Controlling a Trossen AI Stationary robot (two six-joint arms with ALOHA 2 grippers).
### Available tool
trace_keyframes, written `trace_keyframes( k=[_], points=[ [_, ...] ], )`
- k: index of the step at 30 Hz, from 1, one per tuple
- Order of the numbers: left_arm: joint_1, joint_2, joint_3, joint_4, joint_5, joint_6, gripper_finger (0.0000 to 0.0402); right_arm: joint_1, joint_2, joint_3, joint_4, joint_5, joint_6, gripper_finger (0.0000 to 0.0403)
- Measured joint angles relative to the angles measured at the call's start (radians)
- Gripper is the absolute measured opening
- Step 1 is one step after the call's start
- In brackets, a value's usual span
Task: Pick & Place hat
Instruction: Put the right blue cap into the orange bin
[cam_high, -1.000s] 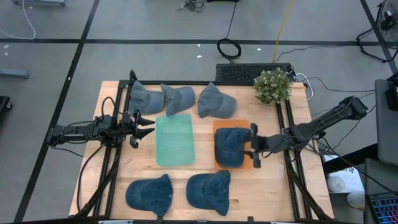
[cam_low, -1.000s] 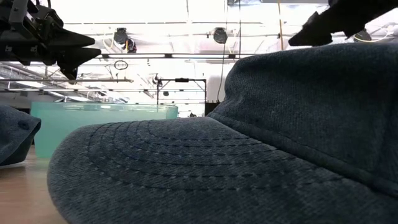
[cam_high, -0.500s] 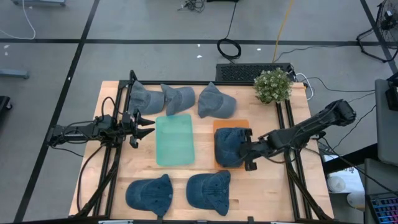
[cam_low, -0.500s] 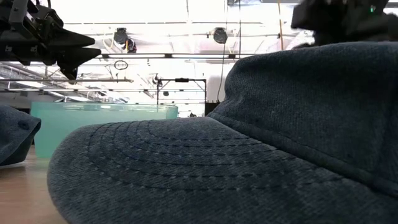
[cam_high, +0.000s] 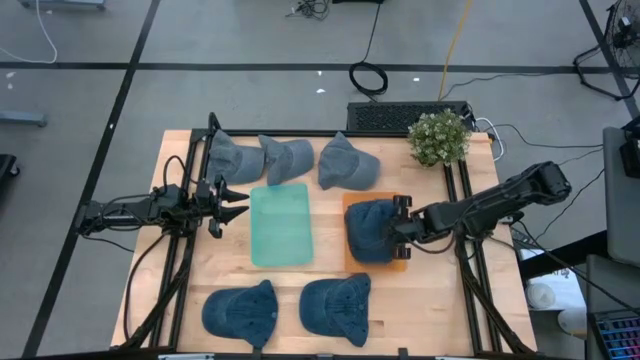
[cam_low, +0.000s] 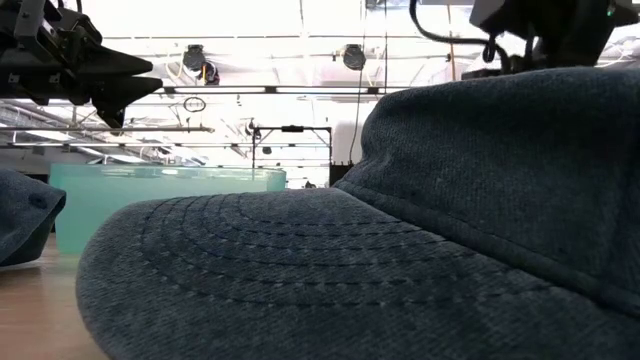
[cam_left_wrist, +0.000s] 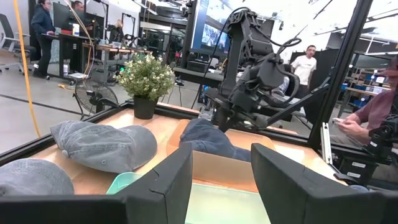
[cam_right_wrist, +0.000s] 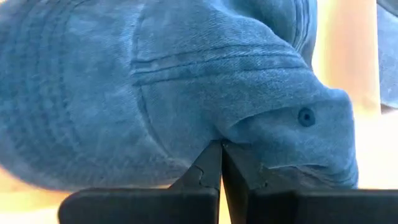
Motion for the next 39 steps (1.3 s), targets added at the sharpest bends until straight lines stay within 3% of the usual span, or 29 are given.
trace_keyframes(
  k=[12,19,25,30,39],
  points=[
    [0.0,0.0,0.0,0.0,0.0,0.0,0.017,0.033,-0.086,0.044,0.003,0.0,0.007,0.0],
    [0.0,0.0,0.0,0.0,0.0,0.0,0.017,0.017,-0.138,0.059,-0.073,0.128,0.198,0.0],
    [0.0,0.0,0.0,0.0,0.0,0.0,0.017,-0.049,-0.13,0.044,-0.238,0.158,0.318,0.0],
    [0.0,0.0,0.0,0.0,0.0,0.0,0.017,-0.09,-0.131,0.004,-0.163,0.147,0.281,0.0],
    [0.0,0.0,0.0,0.0,0.0,0.0,0.017,-0.156,-0.125,-0.108,0.043,0.014,0.208,0.0]
  ],
)
